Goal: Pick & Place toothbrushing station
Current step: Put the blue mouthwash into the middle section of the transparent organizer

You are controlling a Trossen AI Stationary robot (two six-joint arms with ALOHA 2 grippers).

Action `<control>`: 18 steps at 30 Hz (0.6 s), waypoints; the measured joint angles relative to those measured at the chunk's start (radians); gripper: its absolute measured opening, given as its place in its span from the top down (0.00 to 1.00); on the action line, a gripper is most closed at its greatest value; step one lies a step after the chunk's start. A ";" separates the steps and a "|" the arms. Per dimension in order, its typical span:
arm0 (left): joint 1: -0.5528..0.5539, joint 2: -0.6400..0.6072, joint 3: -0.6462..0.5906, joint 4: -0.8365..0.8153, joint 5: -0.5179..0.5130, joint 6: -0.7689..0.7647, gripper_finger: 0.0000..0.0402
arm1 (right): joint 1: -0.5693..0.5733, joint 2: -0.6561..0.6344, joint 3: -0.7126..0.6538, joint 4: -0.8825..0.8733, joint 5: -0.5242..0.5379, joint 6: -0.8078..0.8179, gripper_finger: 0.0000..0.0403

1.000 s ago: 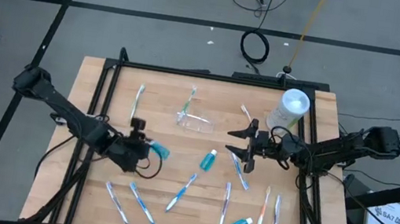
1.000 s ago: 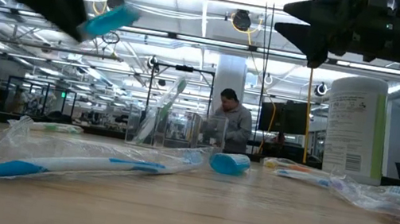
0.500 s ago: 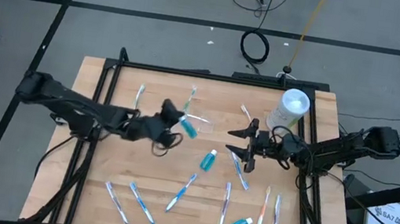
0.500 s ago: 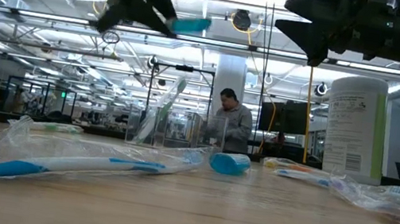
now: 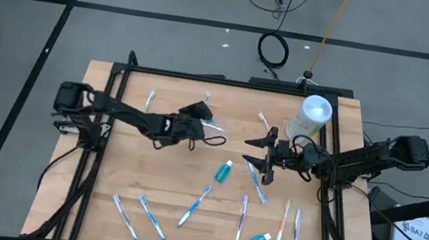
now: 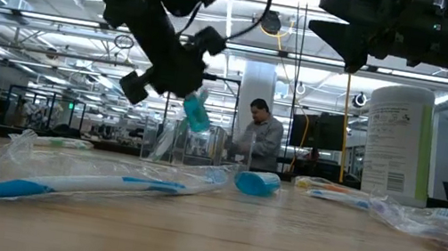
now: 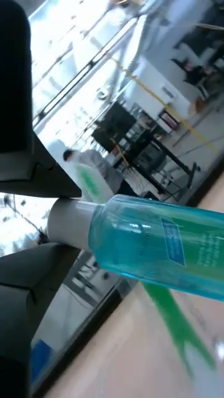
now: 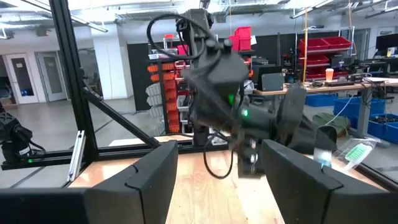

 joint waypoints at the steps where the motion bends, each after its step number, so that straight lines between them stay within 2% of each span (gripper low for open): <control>1: 0.000 0.012 0.000 0.006 -0.003 0.024 0.71 | 0.000 0.000 0.000 -0.001 0.000 -0.001 0.44; 8: 0.005 0.039 0.000 0.032 0.011 0.080 0.71 | 0.000 0.000 0.000 -0.002 0.000 -0.002 0.44; 18: 0.032 0.039 0.000 0.025 0.053 0.057 0.71 | 0.000 0.000 0.000 -0.002 0.000 -0.002 0.44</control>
